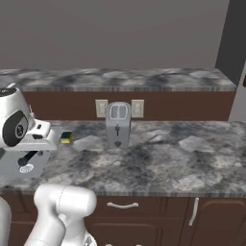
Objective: Locate and retrieve the dish brush and sponge from the cabinet. Place them next to the sink.
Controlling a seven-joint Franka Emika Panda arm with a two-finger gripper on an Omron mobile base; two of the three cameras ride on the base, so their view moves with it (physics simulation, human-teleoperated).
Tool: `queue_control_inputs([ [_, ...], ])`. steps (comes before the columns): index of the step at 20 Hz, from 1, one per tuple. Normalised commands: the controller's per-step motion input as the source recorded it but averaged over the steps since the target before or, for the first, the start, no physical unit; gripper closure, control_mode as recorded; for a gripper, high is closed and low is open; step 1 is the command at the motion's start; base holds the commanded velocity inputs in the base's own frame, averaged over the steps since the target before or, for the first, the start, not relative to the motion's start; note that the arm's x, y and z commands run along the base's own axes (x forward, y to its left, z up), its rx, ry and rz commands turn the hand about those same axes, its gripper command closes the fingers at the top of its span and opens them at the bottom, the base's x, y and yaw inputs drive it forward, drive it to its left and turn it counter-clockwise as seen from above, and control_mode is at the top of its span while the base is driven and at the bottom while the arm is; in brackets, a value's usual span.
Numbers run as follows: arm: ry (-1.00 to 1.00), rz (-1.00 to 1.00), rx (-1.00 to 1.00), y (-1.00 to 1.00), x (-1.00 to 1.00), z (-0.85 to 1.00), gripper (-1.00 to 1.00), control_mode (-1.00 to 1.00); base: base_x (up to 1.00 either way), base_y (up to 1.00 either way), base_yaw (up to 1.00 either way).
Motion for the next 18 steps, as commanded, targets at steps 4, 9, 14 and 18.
queue_control_inputs([
  [4,-0.09,-0.01,-0.07,0.21,0.51,-0.49,1.00,-1.00,0.00,0.00,0.00],
  [9,-0.09,0.02,0.00,0.28,0.50,-0.42,1.00,-1.00,0.00,0.00,0.00],
  [14,0.09,0.25,0.00,0.04,0.51,-0.60,1.00,-1.00,0.00,0.00,0.00],
  [18,0.07,0.17,-0.06,-0.09,0.07,-0.25,1.00,-1.00,0.00,0.00,0.00],
])
